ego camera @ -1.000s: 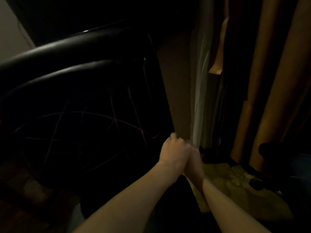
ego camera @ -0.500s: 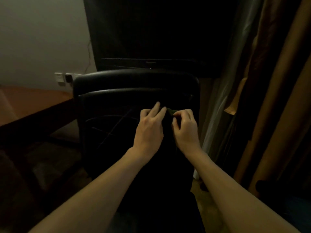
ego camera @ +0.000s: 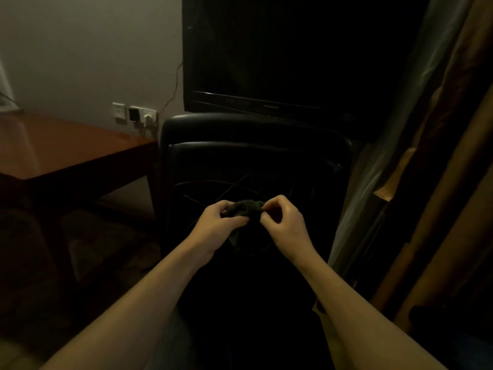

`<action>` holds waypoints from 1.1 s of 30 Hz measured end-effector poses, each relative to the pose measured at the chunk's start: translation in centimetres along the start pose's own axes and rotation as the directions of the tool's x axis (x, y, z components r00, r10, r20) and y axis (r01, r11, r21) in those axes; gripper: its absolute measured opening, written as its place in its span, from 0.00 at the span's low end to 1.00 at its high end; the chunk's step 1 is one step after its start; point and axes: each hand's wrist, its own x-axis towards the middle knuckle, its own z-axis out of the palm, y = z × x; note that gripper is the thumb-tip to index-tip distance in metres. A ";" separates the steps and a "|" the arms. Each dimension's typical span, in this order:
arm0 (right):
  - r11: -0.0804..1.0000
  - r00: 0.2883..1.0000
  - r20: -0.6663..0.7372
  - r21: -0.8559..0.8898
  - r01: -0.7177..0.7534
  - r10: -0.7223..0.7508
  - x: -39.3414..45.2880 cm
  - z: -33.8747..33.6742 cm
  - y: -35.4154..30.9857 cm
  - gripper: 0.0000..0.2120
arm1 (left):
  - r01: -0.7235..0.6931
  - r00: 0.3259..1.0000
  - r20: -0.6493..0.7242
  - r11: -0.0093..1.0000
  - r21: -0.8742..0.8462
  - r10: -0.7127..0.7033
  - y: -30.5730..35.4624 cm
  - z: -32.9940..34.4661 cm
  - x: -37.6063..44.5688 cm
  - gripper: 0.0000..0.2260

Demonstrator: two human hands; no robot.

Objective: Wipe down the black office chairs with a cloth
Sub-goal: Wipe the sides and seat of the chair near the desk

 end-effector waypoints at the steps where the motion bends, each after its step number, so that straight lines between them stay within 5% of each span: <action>1: 1.000 1.000 0.007 -0.005 0.000 0.000 0.2 0.6 -0.2 0.05 | -0.002 1.000 0.012 0.999 -0.034 0.002 -0.2 -1.0 0.0 0.08; 6: 0.998 0.998 0.062 0.056 -0.014 0.011 2.1 4.1 -1.4 0.10 | -0.024 1.000 0.012 0.992 -0.122 0.026 0.0 -5.7 1.2 0.09; 9: 0.999 0.997 0.059 -0.022 0.045 -0.043 4.5 6.5 -1.8 0.09 | -0.114 0.983 -0.146 0.993 -0.002 0.113 0.0 -8.0 3.0 0.05; 17: 0.919 0.955 0.058 -0.261 0.296 -0.291 13.1 12.8 -5.2 0.07 | -0.274 0.679 -0.510 0.827 0.492 0.528 0.3 -14.5 9.2 0.01; 21: 0.668 0.920 0.074 -0.665 0.333 -0.386 14.9 15.7 -4.3 0.12 | -0.265 0.609 -0.599 0.845 0.464 0.520 -0.5 -15.1 12.3 0.07; 24: 0.500 0.839 -0.025 -0.813 0.300 -0.544 14.7 16.6 -3.0 0.12 | -0.219 0.546 -0.645 0.834 0.507 0.535 -1.5 -14.1 12.9 0.14; 28: 0.305 0.684 0.060 -0.864 0.401 -0.727 14.5 17.4 -3.0 0.07 | -0.126 0.375 -0.462 0.538 0.834 0.804 -2.2 -14.5 12.7 0.16; 30: 0.334 0.750 0.103 -0.850 0.408 -0.653 14.5 18.2 -3.1 0.06 | -0.172 0.425 -0.319 0.422 0.890 0.847 -2.4 -14.7 12.7 0.10; 33: 0.477 0.849 0.024 -0.819 0.319 -0.527 14.3 19.1 -2.6 0.10 | -0.211 0.504 -0.229 0.375 0.902 0.833 -3.1 -14.8 12.8 0.10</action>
